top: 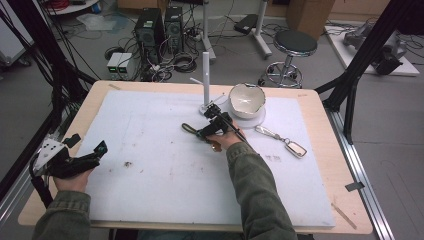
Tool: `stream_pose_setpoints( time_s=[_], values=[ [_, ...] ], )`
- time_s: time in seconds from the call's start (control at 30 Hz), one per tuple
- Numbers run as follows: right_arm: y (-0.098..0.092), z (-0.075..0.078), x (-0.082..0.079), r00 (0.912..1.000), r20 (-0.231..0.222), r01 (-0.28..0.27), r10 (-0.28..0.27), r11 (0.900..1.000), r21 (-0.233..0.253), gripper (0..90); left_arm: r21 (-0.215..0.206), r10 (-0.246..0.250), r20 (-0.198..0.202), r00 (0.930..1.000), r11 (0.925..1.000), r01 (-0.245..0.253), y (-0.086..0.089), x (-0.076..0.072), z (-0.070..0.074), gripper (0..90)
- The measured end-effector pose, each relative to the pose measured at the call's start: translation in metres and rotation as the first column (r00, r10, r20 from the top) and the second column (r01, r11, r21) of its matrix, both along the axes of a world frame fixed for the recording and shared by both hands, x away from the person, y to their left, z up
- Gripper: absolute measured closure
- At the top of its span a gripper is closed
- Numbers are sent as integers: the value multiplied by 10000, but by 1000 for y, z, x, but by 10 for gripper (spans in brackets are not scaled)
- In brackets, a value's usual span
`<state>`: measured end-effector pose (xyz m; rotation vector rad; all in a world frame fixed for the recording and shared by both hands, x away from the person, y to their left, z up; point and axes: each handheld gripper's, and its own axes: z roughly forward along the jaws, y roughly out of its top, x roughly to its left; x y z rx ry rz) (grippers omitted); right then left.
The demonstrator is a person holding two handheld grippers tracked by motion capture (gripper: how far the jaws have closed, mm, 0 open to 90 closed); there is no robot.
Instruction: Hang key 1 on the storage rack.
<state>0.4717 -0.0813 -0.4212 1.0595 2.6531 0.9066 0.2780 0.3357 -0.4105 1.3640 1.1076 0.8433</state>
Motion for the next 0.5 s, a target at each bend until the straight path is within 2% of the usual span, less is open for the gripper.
stream_pose_setpoints(
  time_s=[0.1,0.2,0.5],
  values=[
    [0,-1,0,10000,-47,-25,25,10000,-12,329,-15,-24,-10,10000,10000,24,0,0,0,17],
    [0,-2,0,9992,-343,-197,200,9998,92,403,-15,-30,-13,10000,10000,30,0,0,0,17],
    [7,-1,-5,9934,-642,-950,954,9954,89,686,-30,-25,-41,10000,10000,25,0,0,0,17]
  ],
)
